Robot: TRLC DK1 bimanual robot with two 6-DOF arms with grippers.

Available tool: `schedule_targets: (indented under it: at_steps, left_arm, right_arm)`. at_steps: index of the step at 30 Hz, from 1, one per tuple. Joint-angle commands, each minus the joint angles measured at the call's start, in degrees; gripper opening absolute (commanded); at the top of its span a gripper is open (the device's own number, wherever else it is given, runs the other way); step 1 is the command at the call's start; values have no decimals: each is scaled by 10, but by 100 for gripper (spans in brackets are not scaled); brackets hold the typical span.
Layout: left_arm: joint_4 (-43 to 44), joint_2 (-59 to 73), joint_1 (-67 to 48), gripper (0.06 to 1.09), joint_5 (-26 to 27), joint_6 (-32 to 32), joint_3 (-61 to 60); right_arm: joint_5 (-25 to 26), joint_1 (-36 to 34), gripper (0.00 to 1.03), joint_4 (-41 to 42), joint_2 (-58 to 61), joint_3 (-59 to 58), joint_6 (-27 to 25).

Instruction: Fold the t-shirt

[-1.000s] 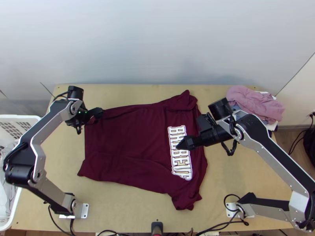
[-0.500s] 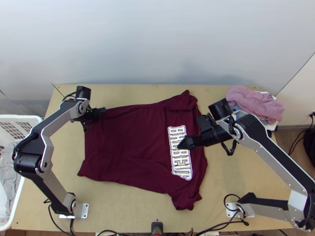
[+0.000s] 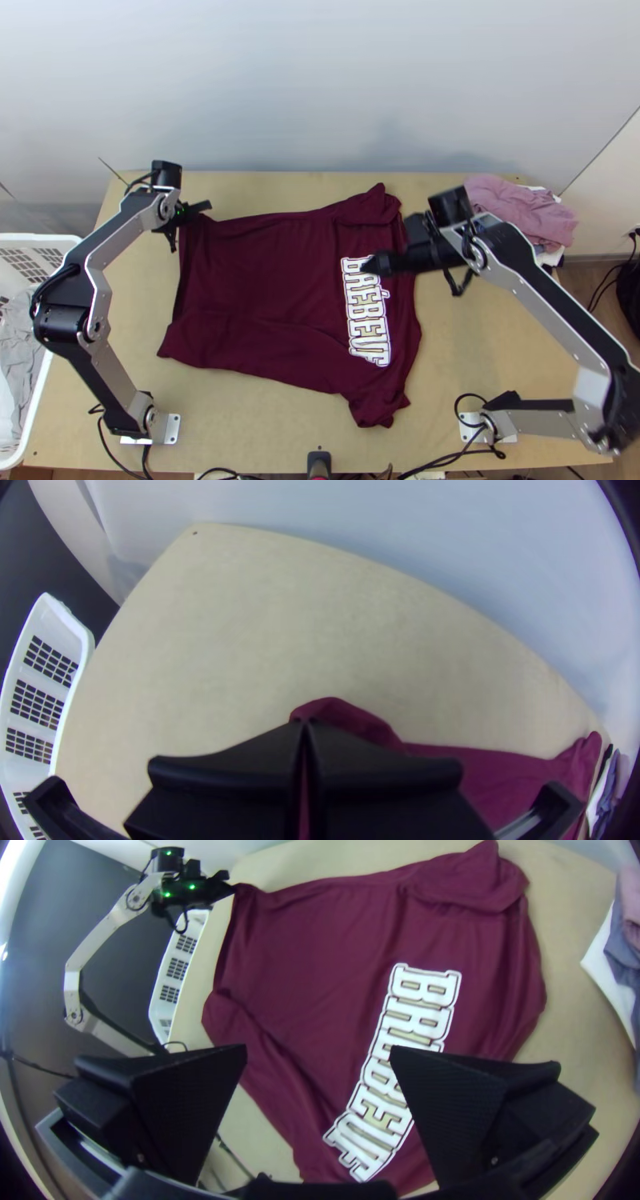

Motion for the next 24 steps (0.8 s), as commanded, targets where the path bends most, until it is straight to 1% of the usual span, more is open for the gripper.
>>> schedule_targets:
  at_steps: [1, 6, 8, 10, 12, 19, 24]
  left_arm:
    - [-1, 32, 12, 10, -38, 10, 72]
    - [-3, 64, 27, 10, -56, 17, 112]
    - [-3, 79, 35, 10, -69, 17, 132]
    - [-5, 91, 42, 10, -69, 16, 148]
    - [-10, 105, 46, 10, -69, 17, 165]
    - [-37, 159, 47, 10, -74, 17, 234]
    - [-43, 190, 45, 10, -74, 17, 271]
  right_arm:
    - [73, -47, 99, 115, 86, 29, -5]
    - [143, -62, 99, 184, 149, 50, -12]
    - [177, -63, 99, 211, 164, 50, -25]
    - [218, -62, 99, 236, 179, 49, -36]
    - [243, -67, 99, 258, 199, 49, -36]
    - [310, -73, 99, 309, 279, 77, -35]
    - [314, -77, 99, 309, 335, 114, -29]
